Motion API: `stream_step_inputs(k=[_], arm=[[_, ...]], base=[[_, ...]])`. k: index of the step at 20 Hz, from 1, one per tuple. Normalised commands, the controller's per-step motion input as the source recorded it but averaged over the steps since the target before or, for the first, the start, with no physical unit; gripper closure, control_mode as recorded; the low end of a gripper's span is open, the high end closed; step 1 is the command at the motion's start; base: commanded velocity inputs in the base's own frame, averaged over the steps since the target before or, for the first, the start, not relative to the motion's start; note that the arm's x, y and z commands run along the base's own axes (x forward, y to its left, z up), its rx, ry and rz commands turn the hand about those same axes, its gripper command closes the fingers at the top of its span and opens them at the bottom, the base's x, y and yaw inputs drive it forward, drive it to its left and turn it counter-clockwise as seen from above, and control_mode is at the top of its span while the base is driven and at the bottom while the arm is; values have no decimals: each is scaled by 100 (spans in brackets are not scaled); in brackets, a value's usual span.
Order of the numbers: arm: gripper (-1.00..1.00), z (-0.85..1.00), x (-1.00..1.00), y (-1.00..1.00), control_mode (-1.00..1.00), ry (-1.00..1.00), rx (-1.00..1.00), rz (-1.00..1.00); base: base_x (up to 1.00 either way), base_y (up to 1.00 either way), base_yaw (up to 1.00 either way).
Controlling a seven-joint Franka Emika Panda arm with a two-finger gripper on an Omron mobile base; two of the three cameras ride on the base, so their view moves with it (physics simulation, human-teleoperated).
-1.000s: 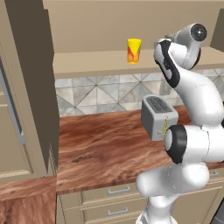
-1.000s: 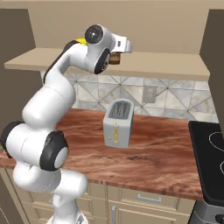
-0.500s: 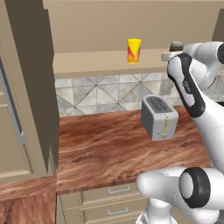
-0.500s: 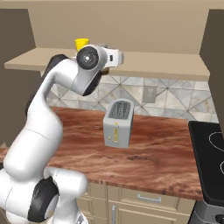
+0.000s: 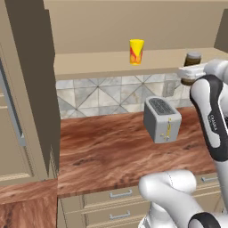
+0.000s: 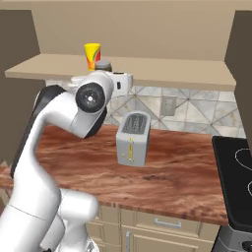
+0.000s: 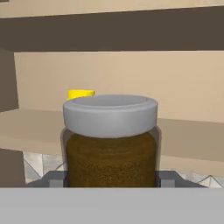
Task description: Take the cinnamon bottle from the cabinet and place it on the dining table, next to the plate with the cupcake. Then take the chocolate from the dining counter and place it on the cupcake plate.
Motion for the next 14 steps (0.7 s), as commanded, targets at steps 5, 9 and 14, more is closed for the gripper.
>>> stream_step_inputs(k=[5, 9, 14], arm=[[100, 0, -64, 0, -100, 0, 1, 0], [100, -2, -6, 0, -100, 2, 1, 0], [100, -1, 0, 0, 100, 1, 0, 0]], base=[[0, 0, 0], [0, 0, 0], [-19, 4, 0]])
